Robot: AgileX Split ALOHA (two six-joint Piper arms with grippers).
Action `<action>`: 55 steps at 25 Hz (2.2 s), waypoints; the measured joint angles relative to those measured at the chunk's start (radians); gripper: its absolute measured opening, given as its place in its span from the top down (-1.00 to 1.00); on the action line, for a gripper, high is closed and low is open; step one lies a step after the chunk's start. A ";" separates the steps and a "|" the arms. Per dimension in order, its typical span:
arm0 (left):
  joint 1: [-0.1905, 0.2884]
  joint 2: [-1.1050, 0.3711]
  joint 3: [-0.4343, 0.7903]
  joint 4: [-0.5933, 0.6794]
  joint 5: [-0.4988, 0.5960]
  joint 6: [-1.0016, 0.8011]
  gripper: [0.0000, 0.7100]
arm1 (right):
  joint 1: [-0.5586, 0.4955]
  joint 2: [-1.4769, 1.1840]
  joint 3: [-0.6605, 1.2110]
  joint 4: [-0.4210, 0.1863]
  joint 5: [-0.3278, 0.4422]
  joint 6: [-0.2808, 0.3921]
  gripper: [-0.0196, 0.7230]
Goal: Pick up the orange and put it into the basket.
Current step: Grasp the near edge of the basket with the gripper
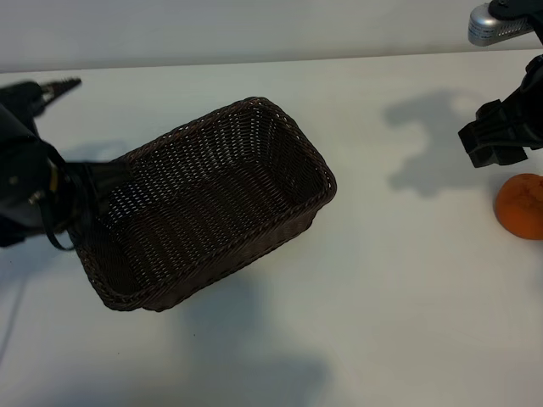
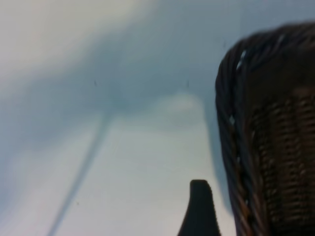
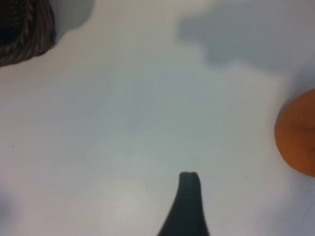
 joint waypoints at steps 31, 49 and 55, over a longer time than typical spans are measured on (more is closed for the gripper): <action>0.228 0.134 0.116 -0.290 -0.340 0.264 -0.59 | 0.000 0.000 0.000 0.019 0.010 0.000 -0.66; 0.228 0.262 0.116 -0.319 -0.405 0.285 -0.56 | 0.000 0.000 0.000 0.019 0.010 0.000 -0.66; 0.229 0.262 0.116 -0.341 -0.407 0.316 -0.21 | 0.000 0.000 0.000 0.019 0.010 0.000 -0.66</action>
